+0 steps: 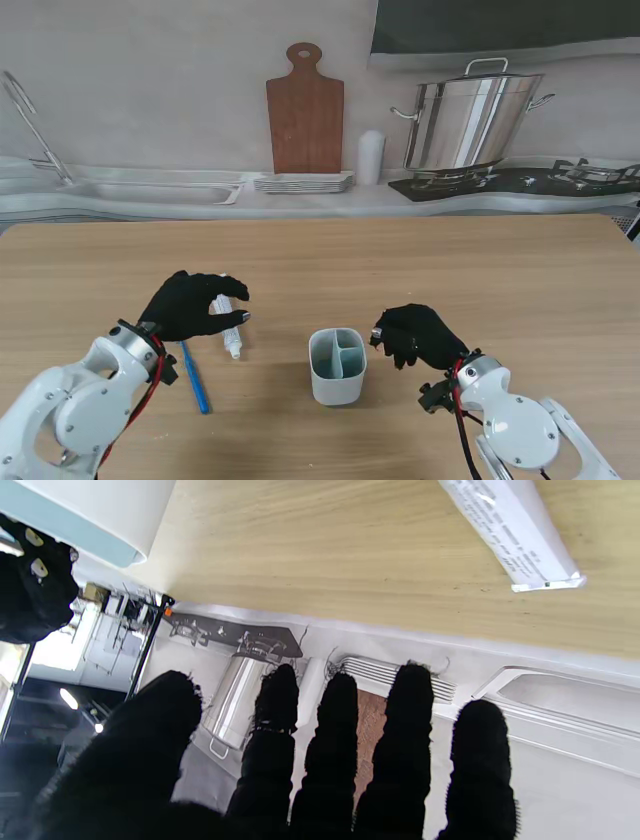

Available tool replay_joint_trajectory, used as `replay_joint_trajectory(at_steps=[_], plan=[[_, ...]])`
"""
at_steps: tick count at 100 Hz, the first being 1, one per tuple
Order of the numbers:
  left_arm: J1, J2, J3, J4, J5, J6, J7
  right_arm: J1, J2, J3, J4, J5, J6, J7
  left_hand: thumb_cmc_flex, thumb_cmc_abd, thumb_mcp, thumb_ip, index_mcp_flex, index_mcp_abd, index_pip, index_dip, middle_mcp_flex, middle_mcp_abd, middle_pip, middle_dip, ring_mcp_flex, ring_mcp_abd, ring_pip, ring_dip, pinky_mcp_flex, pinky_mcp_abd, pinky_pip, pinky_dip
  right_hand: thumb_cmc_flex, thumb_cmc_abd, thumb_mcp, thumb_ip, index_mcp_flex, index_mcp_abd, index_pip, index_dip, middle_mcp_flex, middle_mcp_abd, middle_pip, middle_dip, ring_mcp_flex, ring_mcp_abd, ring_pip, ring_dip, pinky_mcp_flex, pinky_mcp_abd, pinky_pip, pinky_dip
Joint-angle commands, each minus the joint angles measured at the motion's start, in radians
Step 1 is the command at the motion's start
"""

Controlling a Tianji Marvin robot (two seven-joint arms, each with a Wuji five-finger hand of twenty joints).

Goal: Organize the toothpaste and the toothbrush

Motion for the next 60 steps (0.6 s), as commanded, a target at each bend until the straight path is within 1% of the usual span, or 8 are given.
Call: replay_joint_trajectory(at_steps=[1,5,13,26,35,41,47,60], plan=[[-0.021,0.015,-0.019,-0.017,0.014,-0.016,-0.031,-0.011,-0.004,0.000,-0.003,-0.004,0.004,0.012,-0.016,-0.021,0.029,-0.010,-0.061,-0.025,-0.009,0.027,-0.073,-0.021,-0.023,-0.045,-0.053,-0.026,-0.041,-0.027,-0.036,-0.022,-0.033,-0.016,0.006,-0.018,0.006,-0.017,-0.012,-0.020,0.015,0.004,0.003,0.050,0.001,-0.008,0.012,0.067,0.001,-0.003,-0.024,0.113,-0.008,0.018],[-0.031,0.020,-0.029,-0.009,0.019,-0.040,-0.051,-0.011,-0.005,0.000,-0.003,-0.003,0.003,0.012,-0.020,-0.031,0.044,-0.010,-0.095,-0.038,-0.010,0.037,-0.122,-0.034,-0.031,-0.051,-0.095,-0.035,-0.062,-0.040,-0.065,-0.028,-0.059,-0.024,0.006,-0.018,0.006,-0.017,-0.012,-0.020,0.016,0.004,0.002,0.049,0.001,-0.008,0.012,0.068,0.001,-0.002,-0.024,0.113,-0.008,0.019],[-0.054,0.029,-0.045,0.012,0.020,-0.087,-0.092,-0.011,-0.005,0.000,-0.003,-0.003,0.001,0.011,-0.028,-0.056,0.081,-0.007,-0.158,-0.044,-0.023,0.044,-0.204,-0.051,-0.032,-0.058,-0.173,-0.046,-0.092,-0.062,-0.116,-0.042,-0.108,-0.036,0.006,-0.019,0.006,-0.017,-0.012,-0.020,0.016,0.003,0.002,0.050,0.002,-0.008,0.013,0.068,0.001,-0.002,-0.026,0.113,-0.008,0.021],[-0.091,0.040,-0.062,0.068,0.031,-0.173,-0.120,-0.010,-0.005,0.000,-0.001,-0.002,-0.001,0.011,-0.045,-0.106,0.166,-0.010,-0.251,-0.060,-0.029,0.052,-0.309,-0.080,-0.028,-0.069,-0.272,-0.060,-0.116,-0.093,-0.171,-0.069,-0.168,-0.047,0.006,-0.020,0.006,-0.018,-0.014,-0.021,0.016,0.003,0.001,0.048,0.003,-0.007,0.012,0.069,0.000,-0.001,-0.027,0.113,-0.008,0.024],[-0.111,0.047,-0.067,0.106,0.021,-0.216,-0.145,-0.010,-0.005,0.000,-0.002,-0.002,0.002,0.011,-0.059,-0.149,0.239,-0.025,-0.311,-0.061,-0.031,0.050,-0.366,-0.097,-0.019,-0.075,-0.325,-0.071,-0.121,-0.113,-0.201,-0.091,-0.201,-0.054,0.006,-0.020,0.006,-0.018,-0.014,-0.021,0.016,0.003,0.000,0.049,0.002,-0.006,0.012,0.067,0.000,-0.001,-0.027,0.113,-0.008,0.026],[-0.121,0.052,-0.069,0.128,0.012,-0.239,-0.166,-0.010,-0.005,-0.001,-0.002,-0.002,0.004,0.011,-0.059,-0.177,0.280,-0.029,-0.347,-0.064,-0.036,0.047,-0.395,-0.106,-0.017,-0.077,-0.359,-0.077,-0.126,-0.122,-0.221,-0.104,-0.220,-0.061,0.006,-0.021,0.007,-0.018,-0.016,-0.021,0.016,0.003,0.000,0.050,0.003,-0.006,0.012,0.068,-0.001,0.000,-0.027,0.113,-0.009,0.027],[-0.130,0.057,-0.071,0.150,0.009,-0.263,-0.182,-0.010,-0.005,-0.001,-0.003,0.000,0.006,0.012,-0.064,-0.205,0.329,-0.041,-0.382,-0.076,-0.032,0.047,-0.426,-0.120,-0.010,-0.077,-0.393,-0.088,-0.128,-0.135,-0.239,-0.120,-0.240,-0.070,0.008,-0.021,0.007,-0.018,-0.017,-0.021,0.016,0.003,-0.001,0.049,0.003,-0.006,0.012,0.069,-0.001,0.000,-0.027,0.112,-0.009,0.027],[-0.147,0.066,-0.065,0.194,0.007,-0.303,-0.208,-0.009,-0.005,-0.002,-0.004,0.001,0.008,0.013,-0.062,-0.255,0.398,-0.057,-0.445,-0.099,-0.026,0.051,-0.489,-0.142,-0.001,-0.072,-0.457,-0.102,-0.126,-0.148,-0.274,-0.142,-0.267,-0.084,0.007,-0.020,0.007,-0.019,-0.017,-0.021,0.016,0.003,-0.001,0.049,0.003,-0.005,0.012,0.068,-0.001,0.000,-0.030,0.112,-0.009,0.029]])
